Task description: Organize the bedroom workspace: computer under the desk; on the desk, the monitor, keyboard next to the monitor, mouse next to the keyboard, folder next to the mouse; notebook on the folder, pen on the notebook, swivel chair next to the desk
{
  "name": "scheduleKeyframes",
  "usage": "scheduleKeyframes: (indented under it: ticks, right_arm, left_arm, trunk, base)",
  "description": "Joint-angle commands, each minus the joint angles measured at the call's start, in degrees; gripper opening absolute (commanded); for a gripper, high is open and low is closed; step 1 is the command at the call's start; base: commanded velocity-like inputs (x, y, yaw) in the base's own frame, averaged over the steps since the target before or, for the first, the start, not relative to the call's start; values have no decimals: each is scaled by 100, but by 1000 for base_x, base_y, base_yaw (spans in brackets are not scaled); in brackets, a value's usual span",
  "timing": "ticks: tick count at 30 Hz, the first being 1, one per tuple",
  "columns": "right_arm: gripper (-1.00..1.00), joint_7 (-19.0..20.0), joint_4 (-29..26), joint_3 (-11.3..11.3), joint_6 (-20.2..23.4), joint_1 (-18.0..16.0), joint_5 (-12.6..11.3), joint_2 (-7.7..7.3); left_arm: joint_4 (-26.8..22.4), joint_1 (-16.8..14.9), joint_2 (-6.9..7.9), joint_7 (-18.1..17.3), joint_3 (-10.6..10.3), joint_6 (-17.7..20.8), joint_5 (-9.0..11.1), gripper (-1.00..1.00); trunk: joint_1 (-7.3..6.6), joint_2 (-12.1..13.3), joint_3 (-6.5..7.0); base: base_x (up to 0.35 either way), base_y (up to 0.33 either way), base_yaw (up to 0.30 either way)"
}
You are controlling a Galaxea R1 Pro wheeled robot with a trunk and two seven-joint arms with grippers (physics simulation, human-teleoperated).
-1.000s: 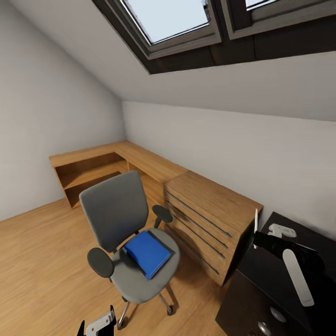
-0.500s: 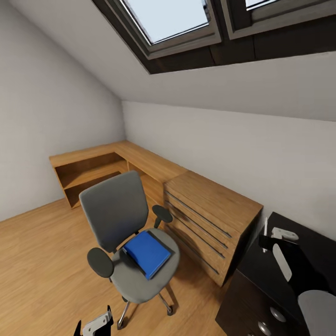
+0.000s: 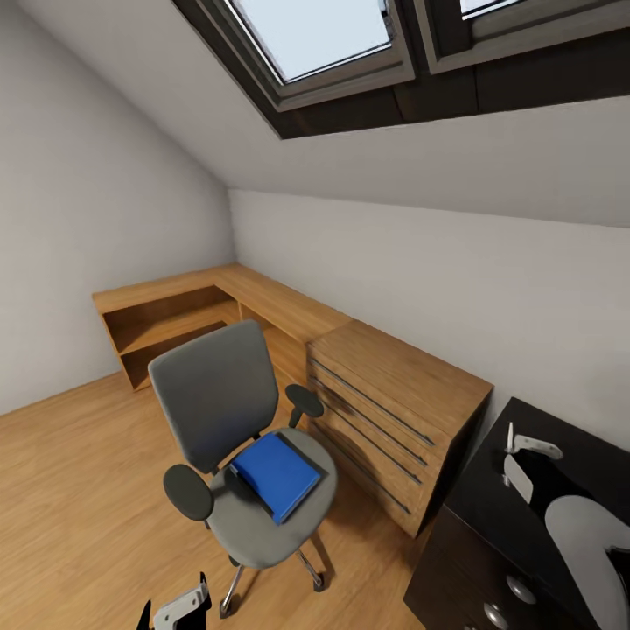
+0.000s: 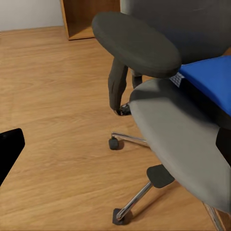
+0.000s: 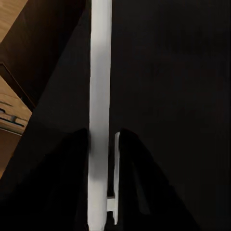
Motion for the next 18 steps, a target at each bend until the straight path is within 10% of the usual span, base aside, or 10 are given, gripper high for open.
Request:
scheduleKeyframes:
  ticks: [1,18]
  right_arm:
    - [-100,-40,2,12,22,-7,-64,-1]
    - [-100,-374,31,138,439,-21,227,82]
  left_arm:
    - [-6,-4,0,59,-48,-9,6,100]
    - [-6,-4,25,377,-22,129,31,100]
  trunk:
    - [1,-6,-8]
    - [199,-367,-170]
  base:
    - [0,0,0]
    - [0,0,0]
